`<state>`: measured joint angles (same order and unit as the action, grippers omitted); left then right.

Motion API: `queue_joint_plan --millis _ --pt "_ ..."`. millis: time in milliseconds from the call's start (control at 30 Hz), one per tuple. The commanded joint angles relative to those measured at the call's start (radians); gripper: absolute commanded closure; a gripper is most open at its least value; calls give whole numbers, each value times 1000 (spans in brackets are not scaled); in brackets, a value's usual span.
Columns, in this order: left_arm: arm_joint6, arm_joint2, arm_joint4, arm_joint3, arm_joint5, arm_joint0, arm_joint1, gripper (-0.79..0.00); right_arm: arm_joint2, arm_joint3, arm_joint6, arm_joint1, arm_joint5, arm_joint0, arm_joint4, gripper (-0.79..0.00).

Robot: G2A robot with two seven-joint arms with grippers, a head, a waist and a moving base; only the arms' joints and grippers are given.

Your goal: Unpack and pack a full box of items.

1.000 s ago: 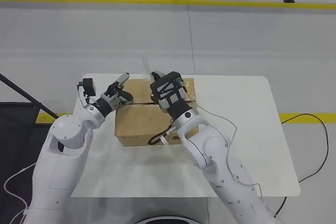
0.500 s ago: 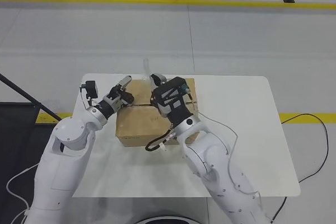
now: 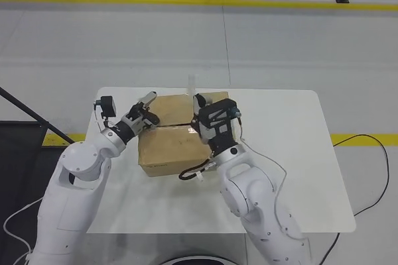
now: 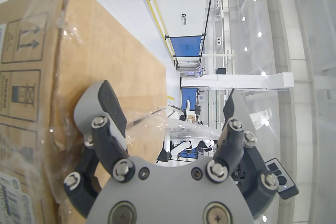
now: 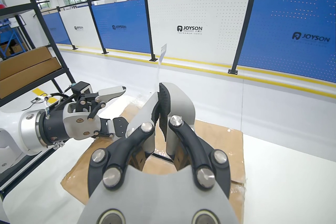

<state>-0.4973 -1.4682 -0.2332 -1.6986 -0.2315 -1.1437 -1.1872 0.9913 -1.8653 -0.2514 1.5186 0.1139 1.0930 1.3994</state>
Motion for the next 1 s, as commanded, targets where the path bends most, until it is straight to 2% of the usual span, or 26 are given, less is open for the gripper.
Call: queue_joint_plan --millis 0,433,967 --pt "-2 5 1 -5 -2 2 0 -785 7 -4 10 1 19 12 -2 0" --pt "6 42 15 -9 -9 25 -1 -785 73 6 -83 6 77 22 -76 0" --pt "12 97 25 -34 -29 59 -4 -785 148 34 -93 4 63 52 -149 0"
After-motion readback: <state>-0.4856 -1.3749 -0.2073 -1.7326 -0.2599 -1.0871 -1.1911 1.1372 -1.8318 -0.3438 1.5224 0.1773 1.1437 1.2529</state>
